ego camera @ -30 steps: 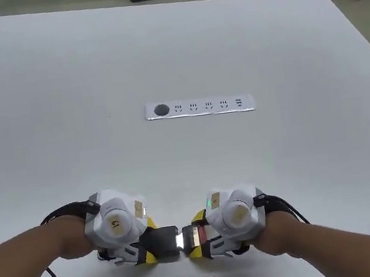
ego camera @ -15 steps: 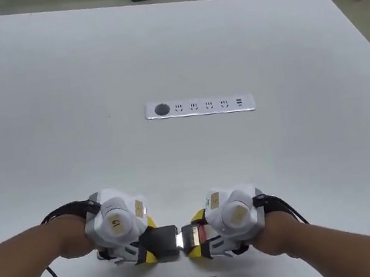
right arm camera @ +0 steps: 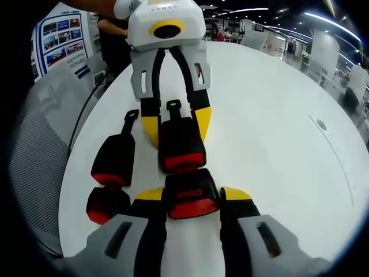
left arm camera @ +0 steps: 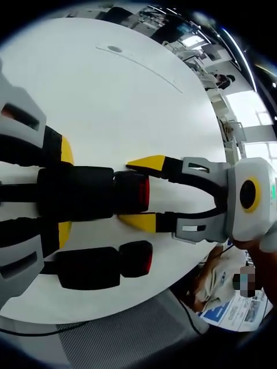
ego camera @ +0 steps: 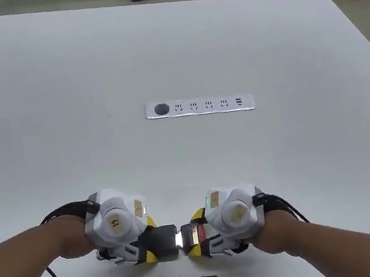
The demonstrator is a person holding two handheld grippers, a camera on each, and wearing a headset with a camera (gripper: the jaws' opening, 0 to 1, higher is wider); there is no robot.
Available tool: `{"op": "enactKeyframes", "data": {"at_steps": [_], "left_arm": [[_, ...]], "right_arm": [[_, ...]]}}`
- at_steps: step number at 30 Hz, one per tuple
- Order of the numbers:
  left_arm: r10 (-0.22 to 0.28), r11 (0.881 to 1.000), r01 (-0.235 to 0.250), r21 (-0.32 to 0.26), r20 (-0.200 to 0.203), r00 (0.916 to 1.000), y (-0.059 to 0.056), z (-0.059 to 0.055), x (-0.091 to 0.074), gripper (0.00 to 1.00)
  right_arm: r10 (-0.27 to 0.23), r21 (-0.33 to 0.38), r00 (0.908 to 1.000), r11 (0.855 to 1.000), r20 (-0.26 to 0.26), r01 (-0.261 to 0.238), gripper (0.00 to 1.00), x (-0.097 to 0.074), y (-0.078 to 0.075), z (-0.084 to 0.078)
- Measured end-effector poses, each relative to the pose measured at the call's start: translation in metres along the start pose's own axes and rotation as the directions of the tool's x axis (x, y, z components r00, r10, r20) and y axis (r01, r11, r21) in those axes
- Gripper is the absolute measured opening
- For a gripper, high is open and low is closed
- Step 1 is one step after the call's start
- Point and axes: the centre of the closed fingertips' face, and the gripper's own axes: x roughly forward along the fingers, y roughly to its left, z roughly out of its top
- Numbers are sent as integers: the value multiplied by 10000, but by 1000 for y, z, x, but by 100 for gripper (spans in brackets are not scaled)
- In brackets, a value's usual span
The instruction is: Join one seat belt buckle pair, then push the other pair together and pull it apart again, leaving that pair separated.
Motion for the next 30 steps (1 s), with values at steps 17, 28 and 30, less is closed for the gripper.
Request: {"op": "enactKeyframes", "data": {"at_steps": [17,28,30], "left_arm": [[-18,10000,18,35,43,10000,-1,-1,-1,34],[-33,10000,34,93,-56,10000,0,-1,0,34],[-39,9999,39,95,-64,10000,0,-1,0,34]], "right_arm": [[-29,34,10000,10000,-31,29,34,-9,-2,-10],[-87,193,9999,9998,60,86,34,-13,-1,-13],[-87,176,10000,9998,29,87,34,-14,-2,-14]]}}
